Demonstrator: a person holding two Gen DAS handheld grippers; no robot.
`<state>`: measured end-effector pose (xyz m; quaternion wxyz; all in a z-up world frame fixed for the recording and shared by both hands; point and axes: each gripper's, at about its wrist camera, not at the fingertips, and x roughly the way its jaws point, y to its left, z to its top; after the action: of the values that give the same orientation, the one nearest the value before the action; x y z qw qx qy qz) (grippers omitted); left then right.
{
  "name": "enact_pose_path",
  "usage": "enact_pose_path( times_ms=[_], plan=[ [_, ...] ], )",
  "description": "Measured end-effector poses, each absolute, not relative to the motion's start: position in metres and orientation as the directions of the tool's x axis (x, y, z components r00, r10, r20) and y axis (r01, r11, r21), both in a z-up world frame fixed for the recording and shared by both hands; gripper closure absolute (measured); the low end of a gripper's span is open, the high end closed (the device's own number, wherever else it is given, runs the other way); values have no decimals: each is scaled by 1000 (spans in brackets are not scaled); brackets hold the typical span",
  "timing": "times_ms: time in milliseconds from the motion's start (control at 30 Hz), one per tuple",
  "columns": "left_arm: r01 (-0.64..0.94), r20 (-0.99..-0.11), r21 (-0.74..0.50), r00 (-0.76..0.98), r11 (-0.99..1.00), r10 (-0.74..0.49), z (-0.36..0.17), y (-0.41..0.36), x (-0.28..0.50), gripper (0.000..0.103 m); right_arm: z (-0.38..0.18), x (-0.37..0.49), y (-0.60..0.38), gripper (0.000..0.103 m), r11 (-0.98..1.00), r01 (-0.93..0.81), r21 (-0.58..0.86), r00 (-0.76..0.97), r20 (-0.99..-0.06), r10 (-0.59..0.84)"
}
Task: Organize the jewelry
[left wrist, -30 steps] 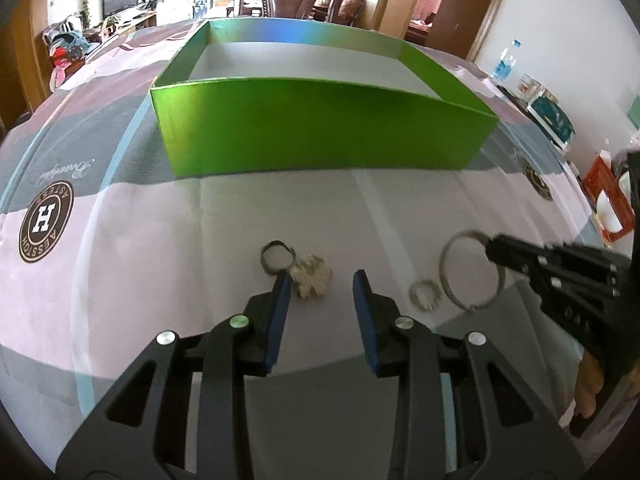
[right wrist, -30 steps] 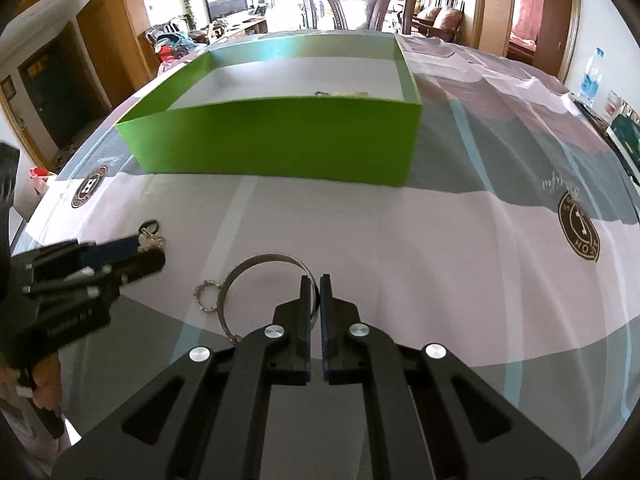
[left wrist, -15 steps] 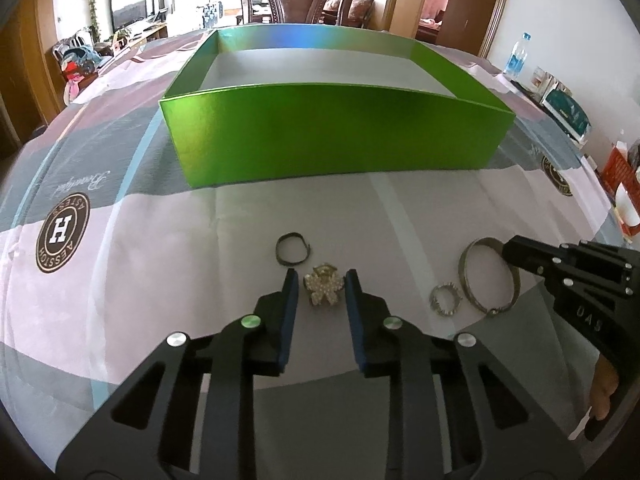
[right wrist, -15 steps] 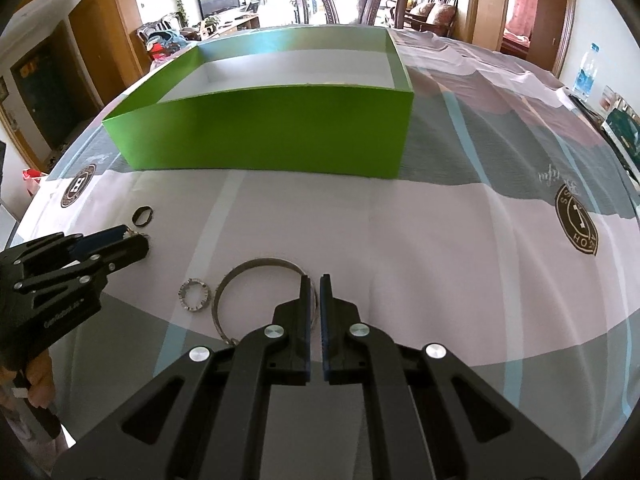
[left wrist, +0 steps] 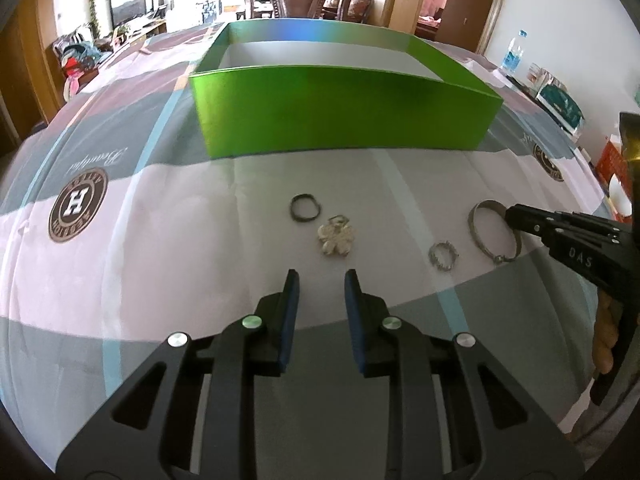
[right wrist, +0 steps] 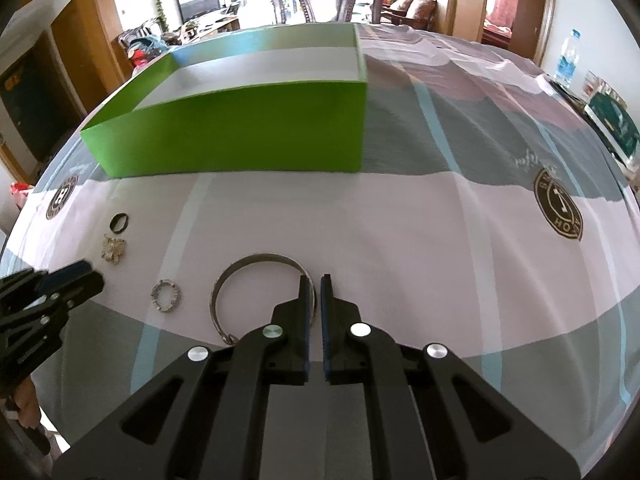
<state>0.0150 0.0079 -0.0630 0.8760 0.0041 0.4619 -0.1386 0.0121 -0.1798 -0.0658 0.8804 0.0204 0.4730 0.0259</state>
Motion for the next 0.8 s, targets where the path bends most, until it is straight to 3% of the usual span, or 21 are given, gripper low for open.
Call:
enact_pose_path(
  times_ms=[33,67,100,133,233,433,800],
  plan=[
    [236,-809,-128,537,963,-239,-62,12,15,75,-65,12,-182,84,998,-20,64,553,-831,65],
    [226,-808,-130,539,965,-235,-61,14,15,62,-64,11,-183,79,998,-16,67,556,-829,65],
    [207,-807,-132,546,969,-226,-61,18,16,51,-62,10,-186,66,997,-9,71,563,-824,63],
    [193,-806,-131,551,973,-217,-60,20,17,51,-61,9,-186,58,997,-6,72,568,-821,63],
    [188,-810,-132,545,973,-215,-61,21,19,51,-56,5,-186,49,997,-16,81,582,-810,75],
    [218,-814,-122,537,968,-224,-63,5,23,51,-56,1,-180,42,996,-48,75,581,-809,89],
    [212,-816,-95,543,973,-198,-64,-9,35,49,-59,0,-167,40,998,-64,25,573,-818,57]
  ],
)
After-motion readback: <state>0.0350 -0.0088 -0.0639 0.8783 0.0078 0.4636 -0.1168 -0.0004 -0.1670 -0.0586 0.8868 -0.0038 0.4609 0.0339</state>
